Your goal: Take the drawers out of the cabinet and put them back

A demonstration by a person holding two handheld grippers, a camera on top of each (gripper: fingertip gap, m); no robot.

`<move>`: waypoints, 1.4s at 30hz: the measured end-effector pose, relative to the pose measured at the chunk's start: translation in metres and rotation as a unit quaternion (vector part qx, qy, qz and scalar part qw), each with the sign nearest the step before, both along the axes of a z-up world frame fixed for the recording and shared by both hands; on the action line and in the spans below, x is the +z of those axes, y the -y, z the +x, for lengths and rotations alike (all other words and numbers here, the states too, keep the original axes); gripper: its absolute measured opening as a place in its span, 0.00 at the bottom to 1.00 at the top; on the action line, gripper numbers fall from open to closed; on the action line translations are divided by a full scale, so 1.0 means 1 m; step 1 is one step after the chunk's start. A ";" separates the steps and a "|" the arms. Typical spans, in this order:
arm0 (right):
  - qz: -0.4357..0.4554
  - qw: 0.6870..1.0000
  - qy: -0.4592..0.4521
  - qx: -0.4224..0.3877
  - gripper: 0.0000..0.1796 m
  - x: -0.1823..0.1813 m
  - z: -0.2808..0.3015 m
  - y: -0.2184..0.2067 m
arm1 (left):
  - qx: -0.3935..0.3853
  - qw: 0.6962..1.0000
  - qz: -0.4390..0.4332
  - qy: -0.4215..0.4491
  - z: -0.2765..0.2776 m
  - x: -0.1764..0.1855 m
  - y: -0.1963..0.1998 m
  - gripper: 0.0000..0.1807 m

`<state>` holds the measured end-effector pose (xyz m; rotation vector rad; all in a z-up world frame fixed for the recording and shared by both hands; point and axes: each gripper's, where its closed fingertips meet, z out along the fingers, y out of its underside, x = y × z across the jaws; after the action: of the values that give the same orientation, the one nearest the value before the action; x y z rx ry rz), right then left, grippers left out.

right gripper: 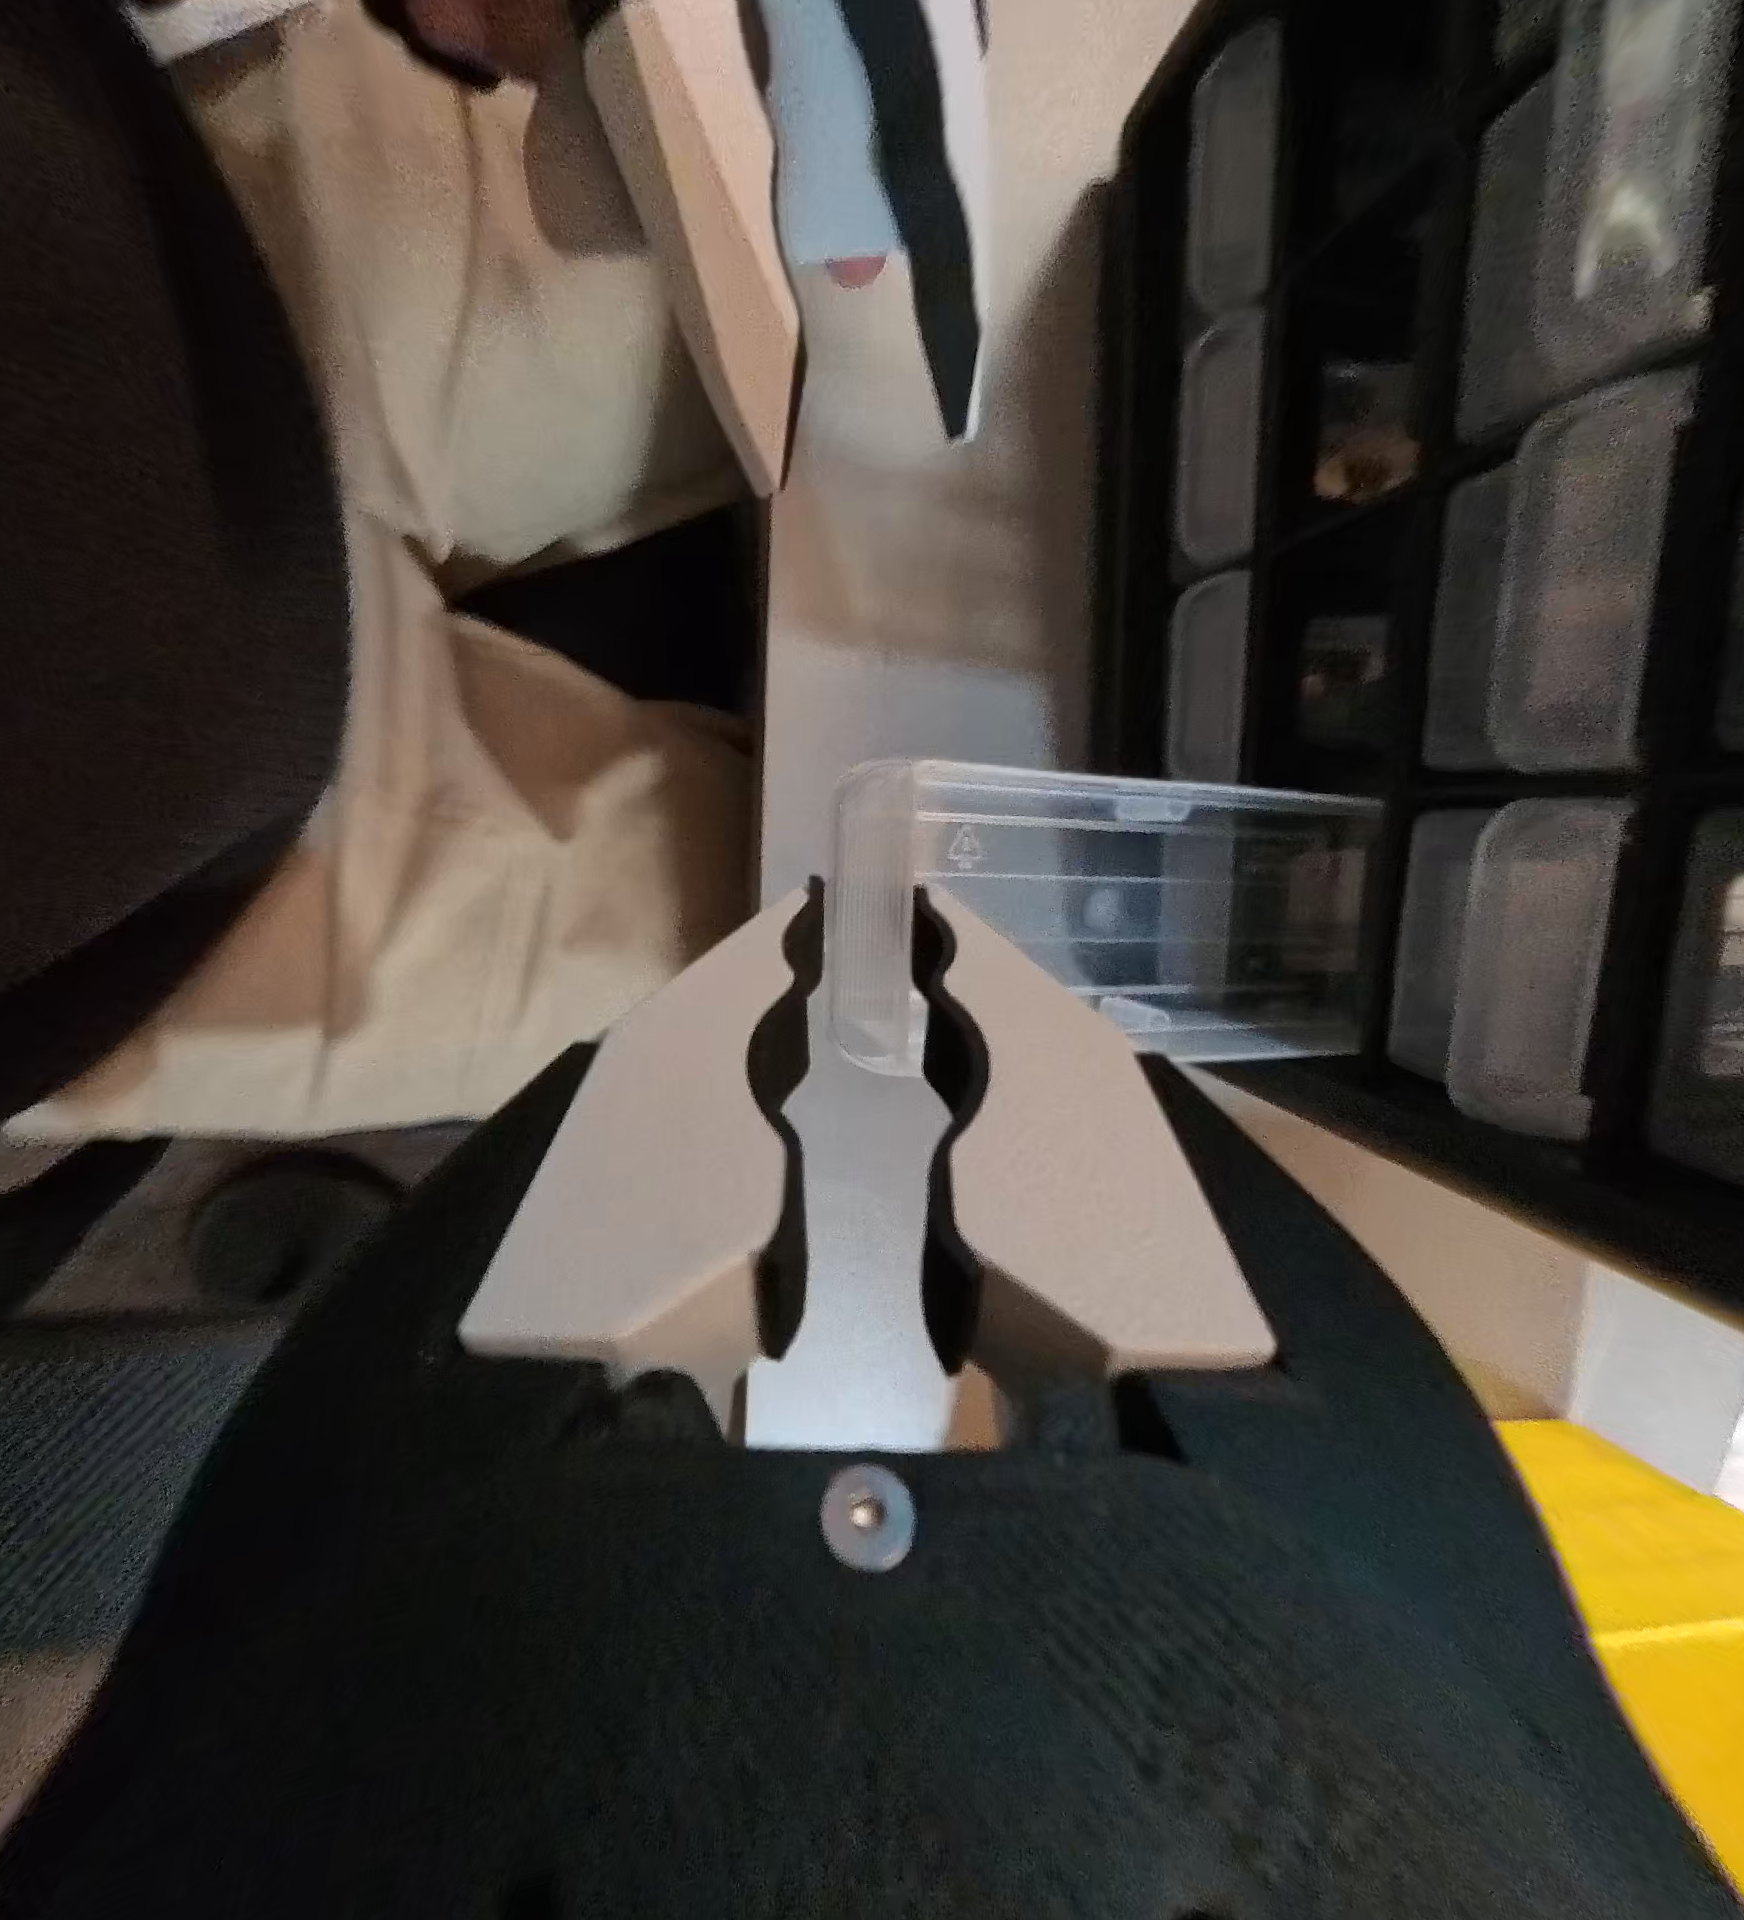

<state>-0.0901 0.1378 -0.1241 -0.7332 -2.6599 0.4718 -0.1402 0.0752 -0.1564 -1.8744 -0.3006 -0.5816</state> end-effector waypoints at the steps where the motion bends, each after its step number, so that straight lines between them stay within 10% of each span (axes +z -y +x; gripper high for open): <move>1: 0.002 1.000 0.027 0.004 0.08 0.000 0.003 -0.002 | 0.000 1.000 0.001 -0.002 0.000 0.001 0.001 0.31; 17: -0.087 0.990 0.114 0.012 0.07 -0.020 0.032 0.012 | 0.010 1.000 0.008 0.010 -0.010 0.003 0.007 0.31; 42: -0.267 0.937 0.218 0.066 0.07 0.058 0.020 0.016 | 0.008 1.000 0.001 0.010 -0.007 -0.001 0.004 0.31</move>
<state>-0.0700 0.1213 -0.0662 -0.8944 -3.0302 1.2308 -0.1475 0.0712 -0.1578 -1.8646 -0.3277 -0.5905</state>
